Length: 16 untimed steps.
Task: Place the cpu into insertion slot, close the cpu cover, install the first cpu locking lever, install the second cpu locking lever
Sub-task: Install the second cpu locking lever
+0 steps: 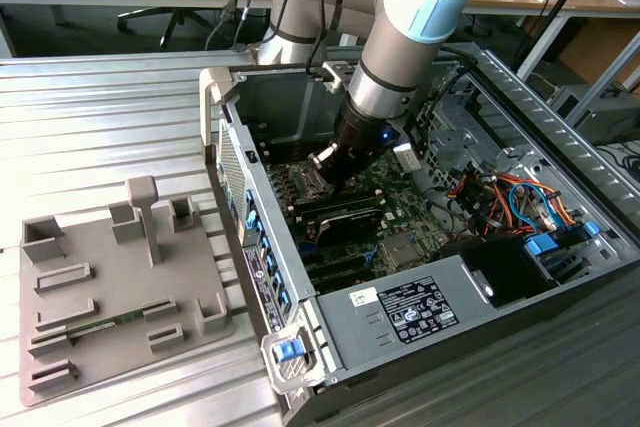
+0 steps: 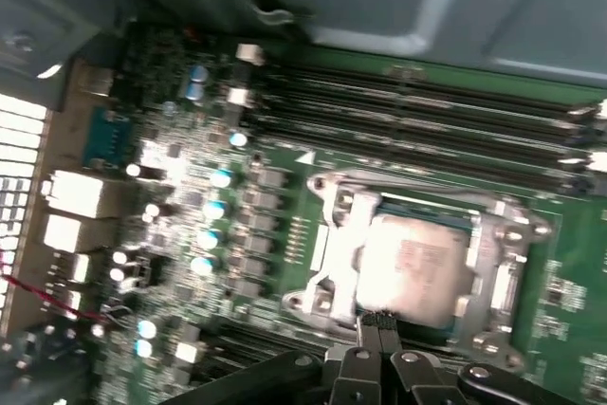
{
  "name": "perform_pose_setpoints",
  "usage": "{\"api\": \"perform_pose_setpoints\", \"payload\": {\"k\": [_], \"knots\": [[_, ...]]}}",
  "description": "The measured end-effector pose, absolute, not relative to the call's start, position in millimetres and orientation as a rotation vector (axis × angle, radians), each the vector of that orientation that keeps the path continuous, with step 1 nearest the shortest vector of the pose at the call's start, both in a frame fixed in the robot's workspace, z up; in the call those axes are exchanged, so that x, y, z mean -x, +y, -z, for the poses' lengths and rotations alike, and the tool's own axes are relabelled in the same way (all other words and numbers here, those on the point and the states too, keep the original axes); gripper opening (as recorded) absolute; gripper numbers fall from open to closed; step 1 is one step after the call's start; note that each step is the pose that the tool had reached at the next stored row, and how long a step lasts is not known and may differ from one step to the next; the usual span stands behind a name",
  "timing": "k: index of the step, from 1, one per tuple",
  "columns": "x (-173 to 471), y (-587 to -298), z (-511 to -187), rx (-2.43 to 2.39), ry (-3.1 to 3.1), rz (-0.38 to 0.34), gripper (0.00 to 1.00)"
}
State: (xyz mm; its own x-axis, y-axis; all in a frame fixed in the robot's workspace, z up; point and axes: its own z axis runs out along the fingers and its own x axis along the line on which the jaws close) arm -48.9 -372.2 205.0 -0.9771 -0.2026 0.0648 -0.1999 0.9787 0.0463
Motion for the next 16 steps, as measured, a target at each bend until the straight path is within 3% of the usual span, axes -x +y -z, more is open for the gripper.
{"api": "perform_pose_setpoints", "payload": {"k": [16], "knots": [[43,-372,-243,-0.311,-3.054,0.061,0.11]]}}
